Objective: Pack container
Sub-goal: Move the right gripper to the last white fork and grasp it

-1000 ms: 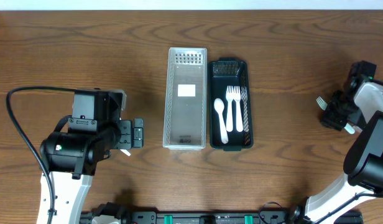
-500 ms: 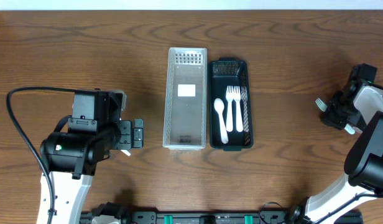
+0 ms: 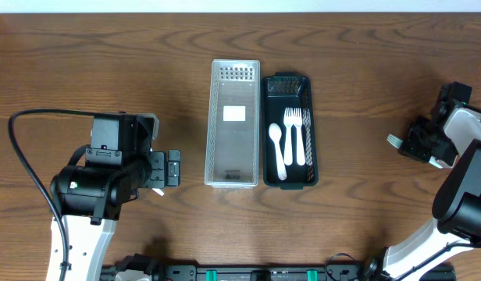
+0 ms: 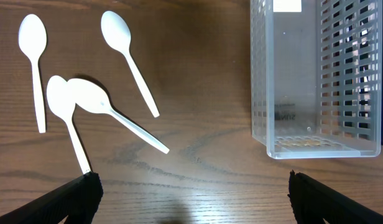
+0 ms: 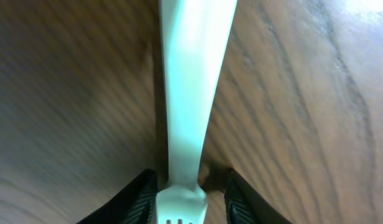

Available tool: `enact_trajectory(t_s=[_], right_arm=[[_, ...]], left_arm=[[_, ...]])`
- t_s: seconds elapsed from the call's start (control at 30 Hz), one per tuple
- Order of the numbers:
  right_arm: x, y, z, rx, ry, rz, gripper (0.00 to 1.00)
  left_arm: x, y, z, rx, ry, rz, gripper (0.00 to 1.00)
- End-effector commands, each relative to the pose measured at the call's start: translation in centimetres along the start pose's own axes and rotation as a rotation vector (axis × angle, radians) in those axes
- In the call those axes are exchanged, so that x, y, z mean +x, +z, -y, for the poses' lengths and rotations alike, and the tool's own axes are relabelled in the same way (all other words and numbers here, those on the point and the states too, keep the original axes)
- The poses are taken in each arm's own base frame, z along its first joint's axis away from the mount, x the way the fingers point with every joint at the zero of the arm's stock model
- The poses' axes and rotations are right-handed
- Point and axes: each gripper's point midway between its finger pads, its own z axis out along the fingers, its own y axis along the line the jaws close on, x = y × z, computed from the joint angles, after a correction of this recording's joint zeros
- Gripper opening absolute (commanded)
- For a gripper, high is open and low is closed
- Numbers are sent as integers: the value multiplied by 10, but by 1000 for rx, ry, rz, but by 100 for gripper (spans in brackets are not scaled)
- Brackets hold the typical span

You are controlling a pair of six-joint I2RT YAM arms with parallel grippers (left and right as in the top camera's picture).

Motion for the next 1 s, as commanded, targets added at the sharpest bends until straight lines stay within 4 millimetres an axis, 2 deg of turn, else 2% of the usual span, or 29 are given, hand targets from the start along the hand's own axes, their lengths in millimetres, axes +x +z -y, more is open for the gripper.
enact_trajectory(t_s=[0.0, 0.37, 0.7, 0.83, 0.97], right_arm=[[0, 6, 14, 53, 0, -21, 37], [-3, 5, 25, 99, 8, -15, 37], [-24, 5, 24, 95, 16, 30, 41], [-31, 4, 24, 94, -23, 43, 32], [-33, 4, 24, 95, -39, 42, 29]], left_arm=[[-3, -5, 0, -4, 5, 17, 98], [-2, -5, 0, -5, 5, 13, 98], [-2, -5, 0, -5, 5, 13, 98], [-3, -5, 0, -5, 5, 14, 98], [-2, -5, 0, -5, 5, 13, 98]])
